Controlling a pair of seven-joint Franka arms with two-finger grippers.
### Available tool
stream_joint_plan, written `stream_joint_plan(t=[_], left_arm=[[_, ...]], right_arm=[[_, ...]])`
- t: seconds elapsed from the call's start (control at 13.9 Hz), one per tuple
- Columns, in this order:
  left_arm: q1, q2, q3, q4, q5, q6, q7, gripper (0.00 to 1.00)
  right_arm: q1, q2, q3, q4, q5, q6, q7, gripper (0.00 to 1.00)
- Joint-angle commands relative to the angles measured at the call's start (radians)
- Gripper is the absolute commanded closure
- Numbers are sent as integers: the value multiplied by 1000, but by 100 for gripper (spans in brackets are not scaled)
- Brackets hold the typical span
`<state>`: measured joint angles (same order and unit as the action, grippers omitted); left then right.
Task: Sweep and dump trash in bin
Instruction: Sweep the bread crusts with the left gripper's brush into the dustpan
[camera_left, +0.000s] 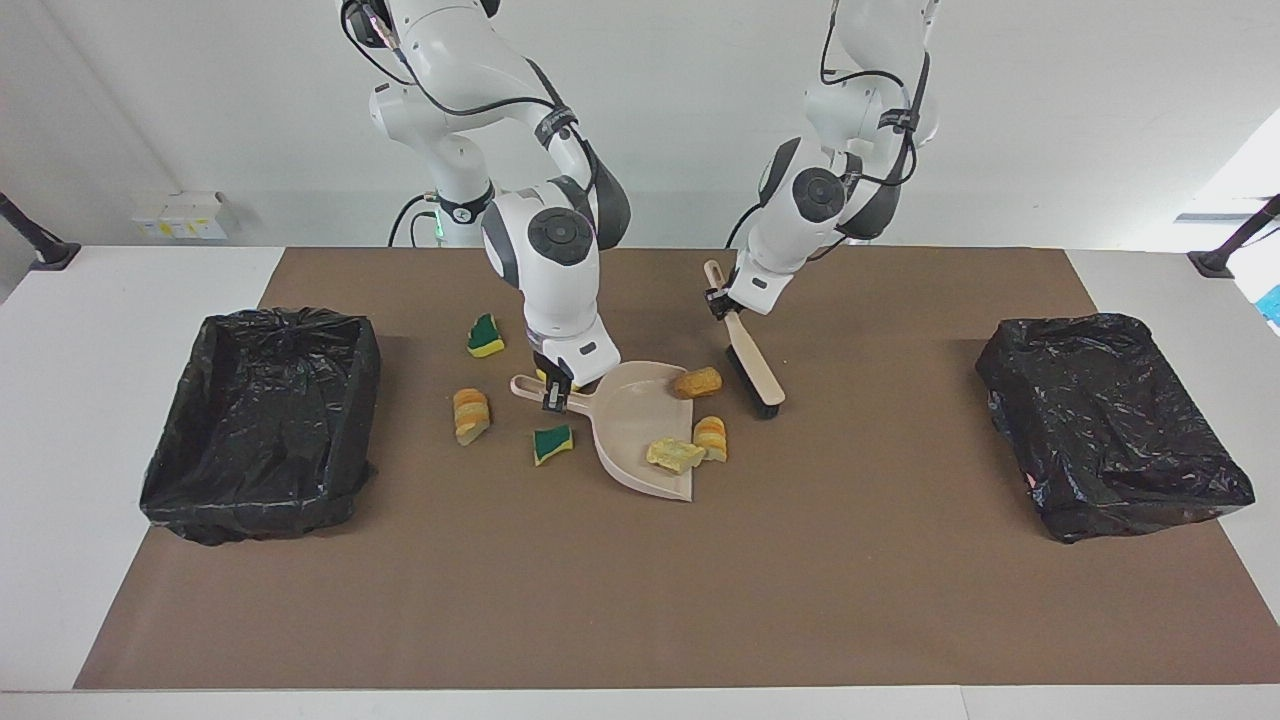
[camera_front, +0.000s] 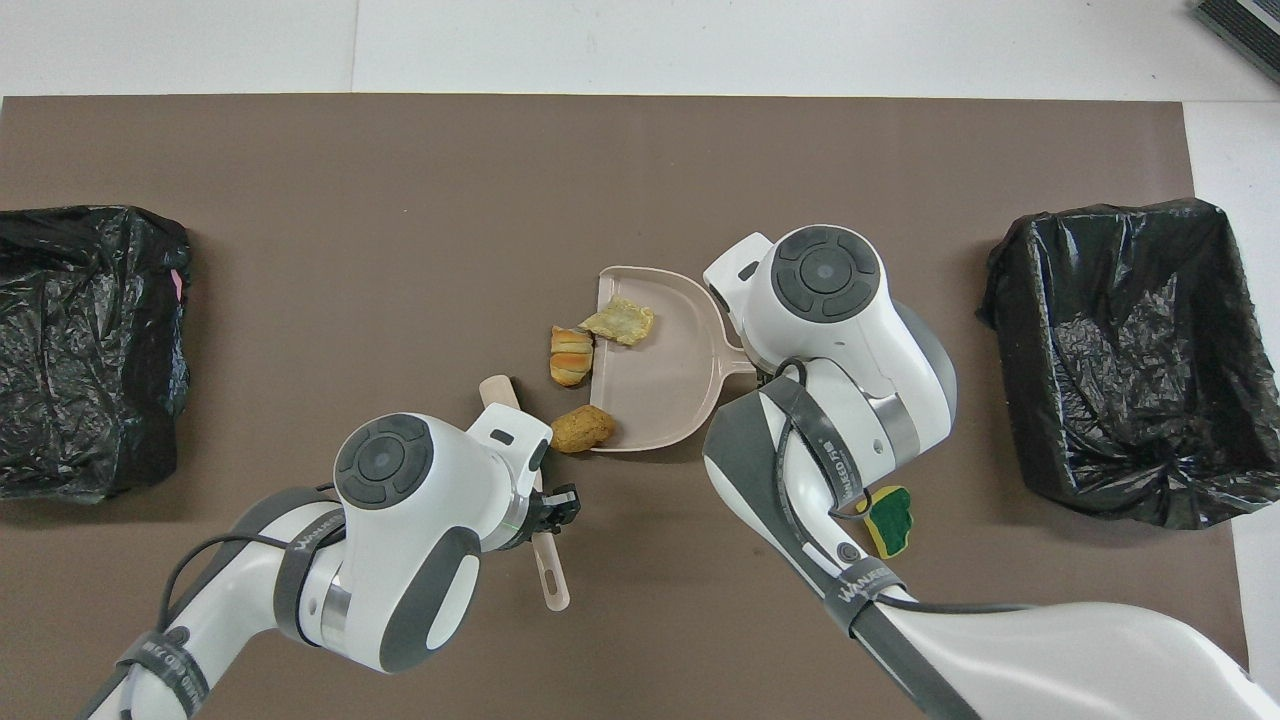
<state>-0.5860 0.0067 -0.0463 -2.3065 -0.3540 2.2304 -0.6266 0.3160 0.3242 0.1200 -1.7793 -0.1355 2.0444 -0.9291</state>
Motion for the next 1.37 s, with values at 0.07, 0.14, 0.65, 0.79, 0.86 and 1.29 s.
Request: stream_joint_plan(t=[0.07, 0.14, 0.65, 0.79, 0.86, 1.29], left_arm=[[-63, 55, 16, 87, -14, 34, 195, 100], [-63, 74, 16, 116, -13, 34, 217, 100], [-23, 76, 26, 203, 9, -141, 292, 100], [38, 81, 26, 210, 67, -170, 298, 100], [70, 87, 26, 210, 113, -147, 327, 100], [121, 148, 25, 228, 159, 5, 461, 100]], right_arm=[[-6, -1, 6, -23, -7, 43, 6, 100], [-5, -1, 6, -25, -7, 45, 13, 100], [-5, -1, 6, -25, -7, 45, 18, 100], [-5, -1, 6, -26, -7, 43, 18, 100], [-5, -2, 6, -26, -7, 43, 18, 100], [-6, -1, 6, -26, -7, 43, 18, 100]])
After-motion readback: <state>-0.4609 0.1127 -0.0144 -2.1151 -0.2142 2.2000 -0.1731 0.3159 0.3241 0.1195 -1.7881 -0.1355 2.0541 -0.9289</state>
